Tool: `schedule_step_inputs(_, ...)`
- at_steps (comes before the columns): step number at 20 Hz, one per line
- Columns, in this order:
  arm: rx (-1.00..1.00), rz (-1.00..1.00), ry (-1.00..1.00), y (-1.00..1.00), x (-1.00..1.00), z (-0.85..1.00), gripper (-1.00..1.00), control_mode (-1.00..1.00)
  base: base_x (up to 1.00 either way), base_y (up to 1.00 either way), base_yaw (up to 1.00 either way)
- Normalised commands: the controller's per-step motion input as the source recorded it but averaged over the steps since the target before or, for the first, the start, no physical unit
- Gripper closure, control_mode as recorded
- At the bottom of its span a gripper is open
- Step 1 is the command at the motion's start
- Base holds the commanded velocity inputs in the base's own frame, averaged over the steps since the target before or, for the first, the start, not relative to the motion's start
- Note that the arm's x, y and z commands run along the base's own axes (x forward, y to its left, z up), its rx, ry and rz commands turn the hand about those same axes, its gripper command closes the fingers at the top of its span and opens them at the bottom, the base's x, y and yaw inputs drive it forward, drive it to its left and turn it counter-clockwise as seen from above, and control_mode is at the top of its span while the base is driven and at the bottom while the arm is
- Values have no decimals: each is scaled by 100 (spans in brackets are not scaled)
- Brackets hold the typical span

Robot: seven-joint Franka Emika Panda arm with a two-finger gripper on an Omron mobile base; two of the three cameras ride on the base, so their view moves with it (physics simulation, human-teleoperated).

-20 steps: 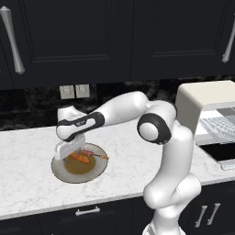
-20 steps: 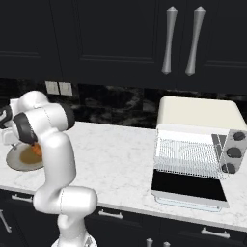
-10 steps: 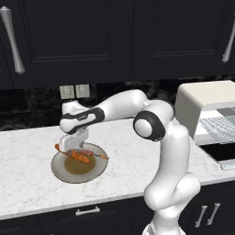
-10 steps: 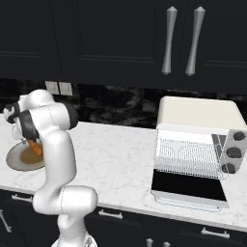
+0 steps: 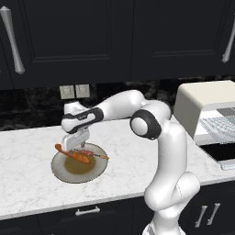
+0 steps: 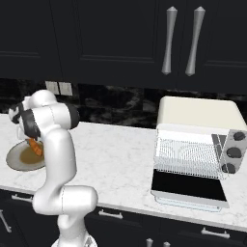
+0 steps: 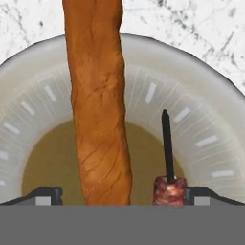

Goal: Pick up the kebab skewer and baguette bread, and place them inside the toaster oven. Close the toaster oven door and start by setting the timer.

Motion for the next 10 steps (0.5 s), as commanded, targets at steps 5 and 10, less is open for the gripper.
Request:
schedule_step_inputs(5, 0, 0, 5, 2, -3, -30, -100, -100, 0, 0, 0)
schedule_step_inputs(10, 0, 0, 0, 5, -6, -14, -100, -100, 0, 0, 0)
